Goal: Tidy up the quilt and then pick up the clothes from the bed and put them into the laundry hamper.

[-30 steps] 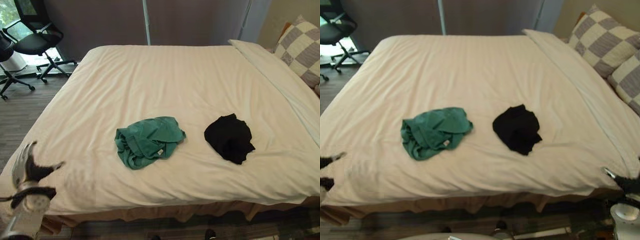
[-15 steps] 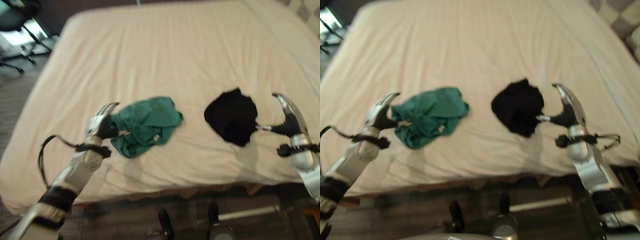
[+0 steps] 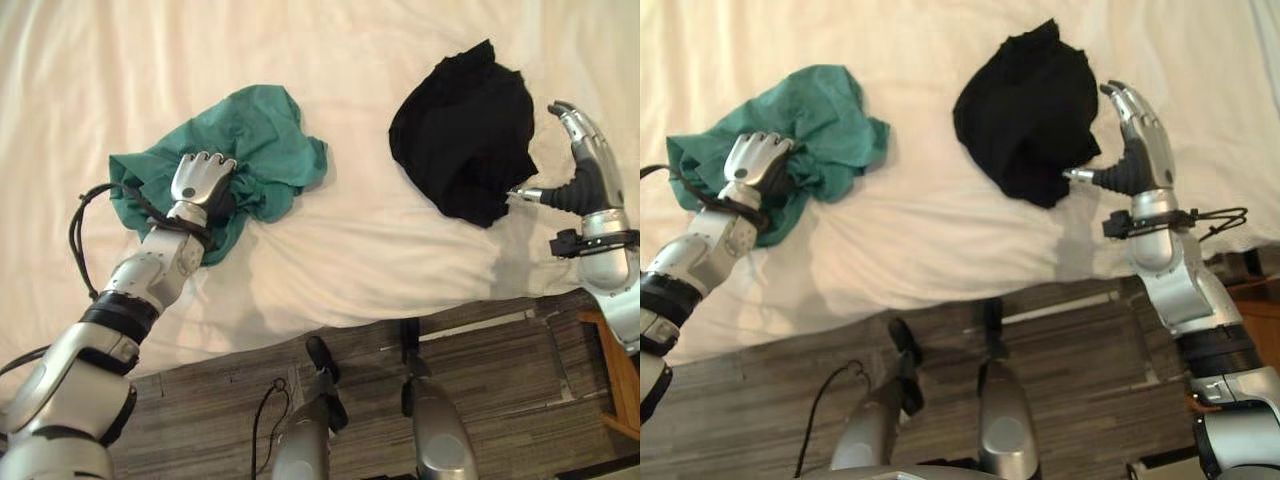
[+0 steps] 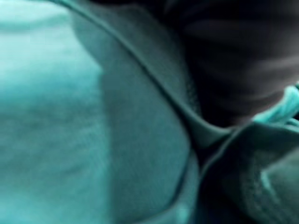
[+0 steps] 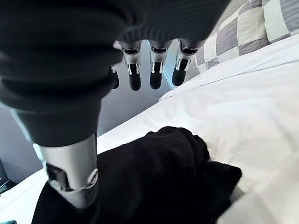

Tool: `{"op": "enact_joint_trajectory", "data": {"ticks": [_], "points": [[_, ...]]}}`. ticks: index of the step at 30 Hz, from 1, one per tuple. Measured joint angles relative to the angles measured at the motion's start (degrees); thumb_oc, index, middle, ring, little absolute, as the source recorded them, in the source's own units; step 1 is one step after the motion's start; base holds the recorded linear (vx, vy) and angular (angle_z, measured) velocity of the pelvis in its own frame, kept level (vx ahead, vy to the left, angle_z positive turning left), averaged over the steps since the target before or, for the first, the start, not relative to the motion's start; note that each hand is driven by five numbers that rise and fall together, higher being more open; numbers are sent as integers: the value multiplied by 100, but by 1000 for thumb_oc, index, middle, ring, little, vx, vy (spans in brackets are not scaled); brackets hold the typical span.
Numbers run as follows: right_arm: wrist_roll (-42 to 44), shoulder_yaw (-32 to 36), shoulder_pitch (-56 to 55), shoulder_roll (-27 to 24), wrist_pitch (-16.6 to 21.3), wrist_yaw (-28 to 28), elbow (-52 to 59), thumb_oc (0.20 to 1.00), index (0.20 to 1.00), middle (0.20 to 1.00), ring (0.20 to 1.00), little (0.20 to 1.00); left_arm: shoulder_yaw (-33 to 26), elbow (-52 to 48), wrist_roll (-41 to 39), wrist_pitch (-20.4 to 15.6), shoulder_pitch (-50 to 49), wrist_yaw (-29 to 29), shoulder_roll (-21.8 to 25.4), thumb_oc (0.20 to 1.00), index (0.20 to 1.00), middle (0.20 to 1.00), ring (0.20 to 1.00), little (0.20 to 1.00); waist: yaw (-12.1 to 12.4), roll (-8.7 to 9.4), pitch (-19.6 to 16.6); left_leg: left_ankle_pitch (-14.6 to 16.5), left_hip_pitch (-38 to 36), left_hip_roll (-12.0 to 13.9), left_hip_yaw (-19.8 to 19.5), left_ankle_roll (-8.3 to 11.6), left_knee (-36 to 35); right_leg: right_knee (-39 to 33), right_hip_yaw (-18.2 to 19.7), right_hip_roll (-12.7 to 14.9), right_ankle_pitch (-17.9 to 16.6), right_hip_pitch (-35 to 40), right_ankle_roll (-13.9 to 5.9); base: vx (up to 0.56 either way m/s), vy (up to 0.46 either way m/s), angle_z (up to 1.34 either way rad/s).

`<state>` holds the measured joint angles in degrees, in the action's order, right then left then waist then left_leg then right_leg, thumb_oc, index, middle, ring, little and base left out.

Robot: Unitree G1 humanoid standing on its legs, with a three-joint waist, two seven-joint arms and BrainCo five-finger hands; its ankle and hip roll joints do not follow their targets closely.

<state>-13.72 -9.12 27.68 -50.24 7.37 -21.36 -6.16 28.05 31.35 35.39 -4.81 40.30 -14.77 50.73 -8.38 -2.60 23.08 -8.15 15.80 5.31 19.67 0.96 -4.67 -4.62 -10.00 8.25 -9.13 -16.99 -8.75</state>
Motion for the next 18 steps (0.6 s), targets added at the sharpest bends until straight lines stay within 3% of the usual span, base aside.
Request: {"op": "enact_joint_trajectory", "data": {"ticks": [3, 5, 10, 11, 13, 18], "points": [[-86, -310, 465, -99, -29, -8, -485, 1000, 1000, 1000, 1000, 1000, -405, -265, -179, -184, -534, -9, 11, 200, 200, 200, 200, 200, 115, -45, 22, -1, -2, 17, -9, 1, 1, 0, -63, -14, 1, 10, 0, 8, -51, 2], [-190, -484, 742, -160, -113, -3, -960, 1000, 1000, 1000, 1000, 1000, -1002, -752, -633, -372, -1248, 3, -1, 200, 200, 200, 200, 200, 196, -90, 42, -7, -10, 18, -21, 8, 2, 0, -88, -12, 2, 15, -1, 3, -59, 6], [85, -466, 684, -265, -208, 87, -2060, 1000, 1000, 1000, 1000, 1000, -2007, -1376, -1806, -684, -3040, 250, -167, 200, 200, 200, 200, 200, 684, -404, 93, -9, 35, -14, -295, 17, 4, 2, -310, 5, 89, 117, 13, 52, -61, 19], [169, -453, 676, -263, -223, 113, -2204, 200, 200, 200, 200, 200, -2116, -1425, -2011, -689, -3242, 284, -198, 200, 200, 200, 200, 200, 687, -438, 82, -16, 42, -6, -333, 24, 2, 0, -380, 18, 94, 143, 12, 16, -93, 32], [395, -337, 526, -255, -220, 236, -2448, 200, 200, 200, 200, 200, -2468, -1475, -2359, -697, -3743, 436, -254, 200, 200, 200, 200, 200, 747, -467, 85, -37, -6, -13, -504, 50, 3, 1, -545, 15, 140, 302, 15, 37, -86, 38], [998, 532, -404, -36, -245, 504, -2664, 200, 200, 200, 200, 200, -3050, -1939, -3635, -684, -4470, 679, -1055, 200, 200, 200, 200, 200, 882, -452, 60, -28, -246, -46, -948, 84, 1, 0, -886, 16, 339, 823, 73, 66, -31, 46]]}}
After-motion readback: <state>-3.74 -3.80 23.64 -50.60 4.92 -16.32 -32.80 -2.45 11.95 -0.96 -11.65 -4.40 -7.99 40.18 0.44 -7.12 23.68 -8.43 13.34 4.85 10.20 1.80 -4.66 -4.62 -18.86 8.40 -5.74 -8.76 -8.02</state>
